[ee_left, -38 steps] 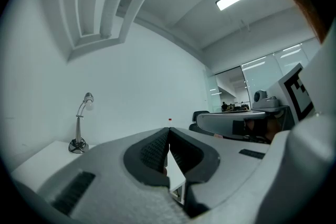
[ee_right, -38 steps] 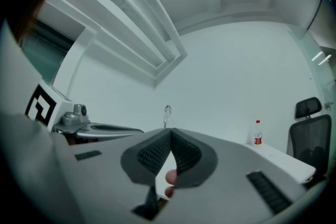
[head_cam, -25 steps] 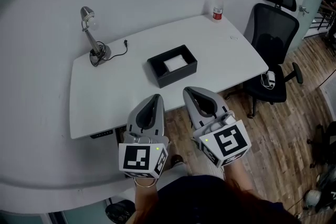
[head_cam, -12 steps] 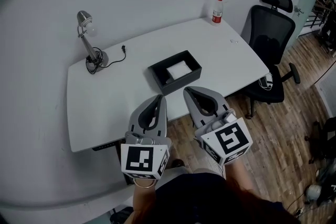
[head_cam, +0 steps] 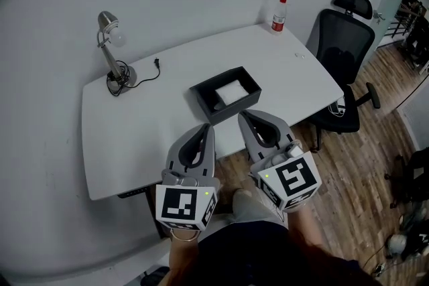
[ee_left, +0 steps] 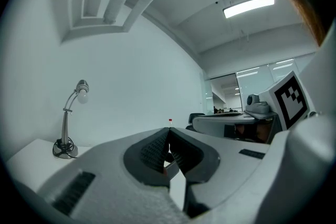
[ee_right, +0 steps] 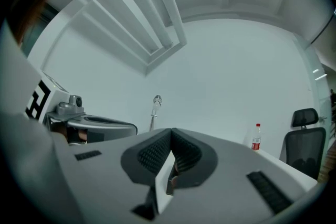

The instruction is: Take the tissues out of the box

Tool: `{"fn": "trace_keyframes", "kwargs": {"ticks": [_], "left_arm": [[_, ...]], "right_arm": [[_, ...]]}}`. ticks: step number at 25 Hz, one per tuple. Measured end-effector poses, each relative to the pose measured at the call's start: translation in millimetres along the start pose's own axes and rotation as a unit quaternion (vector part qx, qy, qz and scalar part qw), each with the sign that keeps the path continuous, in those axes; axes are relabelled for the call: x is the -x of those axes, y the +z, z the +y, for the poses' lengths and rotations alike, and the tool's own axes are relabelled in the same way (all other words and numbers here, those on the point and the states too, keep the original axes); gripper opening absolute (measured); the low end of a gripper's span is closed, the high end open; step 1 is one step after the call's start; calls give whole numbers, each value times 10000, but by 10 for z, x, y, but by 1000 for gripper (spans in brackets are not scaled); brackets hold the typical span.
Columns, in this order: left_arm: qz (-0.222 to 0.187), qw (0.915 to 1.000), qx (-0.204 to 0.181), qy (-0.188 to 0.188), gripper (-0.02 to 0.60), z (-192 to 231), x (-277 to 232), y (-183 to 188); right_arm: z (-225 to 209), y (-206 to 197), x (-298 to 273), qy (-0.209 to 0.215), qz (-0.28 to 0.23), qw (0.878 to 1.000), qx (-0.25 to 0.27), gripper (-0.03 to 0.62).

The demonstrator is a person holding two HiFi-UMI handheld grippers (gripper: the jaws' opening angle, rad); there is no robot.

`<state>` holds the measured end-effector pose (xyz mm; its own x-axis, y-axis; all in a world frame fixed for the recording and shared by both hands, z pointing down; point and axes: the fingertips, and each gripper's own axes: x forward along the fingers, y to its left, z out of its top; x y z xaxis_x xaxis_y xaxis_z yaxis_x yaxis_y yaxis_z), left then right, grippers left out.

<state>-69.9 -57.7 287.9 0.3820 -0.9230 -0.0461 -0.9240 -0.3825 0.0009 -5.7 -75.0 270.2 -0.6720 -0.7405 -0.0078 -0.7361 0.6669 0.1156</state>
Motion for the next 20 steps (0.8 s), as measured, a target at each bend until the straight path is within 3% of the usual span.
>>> {"fn": "trace_keyframes", "kwargs": {"ticks": [9,16,20], "left_arm": [[90,9999,23,-80,26,99,-118,-87],[102,9999,5,-109,26,233,-284,-107],[131,9998,-7,-133,26,319,-385,-135]], "right_arm": [[-80,-46,-140,-195,9,9995,257,18],[-139,-74,-303,-26,-9,9998,-220,18],[-232,-161,-405,-127,247,9994,-225,18]]}}
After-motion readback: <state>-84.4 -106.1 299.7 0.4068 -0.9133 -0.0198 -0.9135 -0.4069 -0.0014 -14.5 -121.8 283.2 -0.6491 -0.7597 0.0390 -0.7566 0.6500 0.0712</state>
